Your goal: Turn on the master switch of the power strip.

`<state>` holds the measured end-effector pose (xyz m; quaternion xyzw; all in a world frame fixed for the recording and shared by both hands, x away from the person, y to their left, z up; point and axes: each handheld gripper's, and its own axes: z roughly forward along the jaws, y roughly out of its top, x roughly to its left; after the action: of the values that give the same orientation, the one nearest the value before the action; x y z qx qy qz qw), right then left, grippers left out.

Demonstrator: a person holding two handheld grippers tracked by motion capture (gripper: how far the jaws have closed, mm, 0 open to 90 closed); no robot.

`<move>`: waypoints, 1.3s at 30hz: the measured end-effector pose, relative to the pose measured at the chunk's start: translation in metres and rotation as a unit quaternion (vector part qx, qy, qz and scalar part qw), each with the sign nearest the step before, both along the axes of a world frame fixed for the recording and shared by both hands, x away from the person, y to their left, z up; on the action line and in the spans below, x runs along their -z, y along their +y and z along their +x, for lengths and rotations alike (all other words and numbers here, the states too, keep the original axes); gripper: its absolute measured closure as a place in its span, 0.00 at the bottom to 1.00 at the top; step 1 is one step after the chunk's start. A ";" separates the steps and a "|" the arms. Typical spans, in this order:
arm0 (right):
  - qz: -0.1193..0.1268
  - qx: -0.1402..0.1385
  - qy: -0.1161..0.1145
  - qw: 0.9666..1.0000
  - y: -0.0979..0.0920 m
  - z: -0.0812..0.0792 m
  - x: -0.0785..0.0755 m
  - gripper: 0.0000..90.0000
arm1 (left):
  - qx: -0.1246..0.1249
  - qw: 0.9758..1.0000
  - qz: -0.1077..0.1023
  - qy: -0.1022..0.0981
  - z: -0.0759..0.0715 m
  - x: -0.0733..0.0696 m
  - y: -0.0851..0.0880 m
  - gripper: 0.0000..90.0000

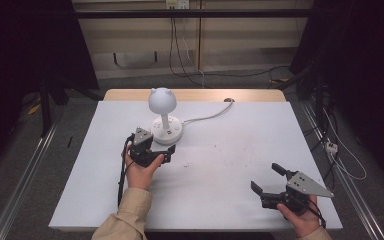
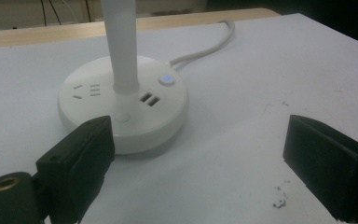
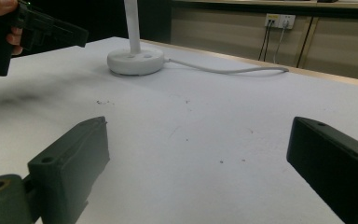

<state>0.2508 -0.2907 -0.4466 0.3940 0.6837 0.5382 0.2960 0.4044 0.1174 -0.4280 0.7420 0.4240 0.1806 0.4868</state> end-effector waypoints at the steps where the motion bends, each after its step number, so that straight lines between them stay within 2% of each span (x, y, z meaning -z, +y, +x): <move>1: 0.000 0.000 0.000 1.000 0.000 0.000 0.000 0.06 | 0.001 1.000 0.009 0.003 -0.001 0.000 0.002 0.10; 2: 0.000 0.000 0.000 1.000 0.000 0.000 0.000 0.06 | -0.002 1.000 -0.001 0.002 -0.001 0.001 0.003 0.10; 13: -0.002 -0.001 -0.001 1.000 0.001 0.000 0.000 0.06 | 0.002 1.000 0.009 0.001 -0.007 0.000 0.014 0.09; 15: -0.001 -0.001 -0.002 1.000 0.001 0.000 0.000 0.06 | -0.002 1.000 0.001 0.002 -0.008 0.001 0.014 0.10; 18: -0.002 -0.001 -0.001 1.000 0.001 0.000 0.000 0.06 | 0.001 1.000 0.009 0.002 -0.009 0.001 0.017 0.10; 30: -0.001 -0.002 -0.001 1.000 0.001 0.000 0.000 0.06 | 0.002 1.000 0.014 0.002 -0.017 0.003 0.032 0.10; 34: -0.001 -0.002 -0.001 1.000 0.002 0.001 0.000 0.06 | 0.005 1.000 0.008 0.003 -0.019 0.004 0.037 0.10; 39: -0.001 -0.003 -0.001 1.000 0.002 0.000 0.000 0.06 | 0.004 1.000 0.010 0.003 -0.022 0.006 0.043 0.09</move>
<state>0.2511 -0.2890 -0.4464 0.3907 0.6852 0.5390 0.2954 0.3822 0.1600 -0.4341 0.7489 0.4209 0.1807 0.4790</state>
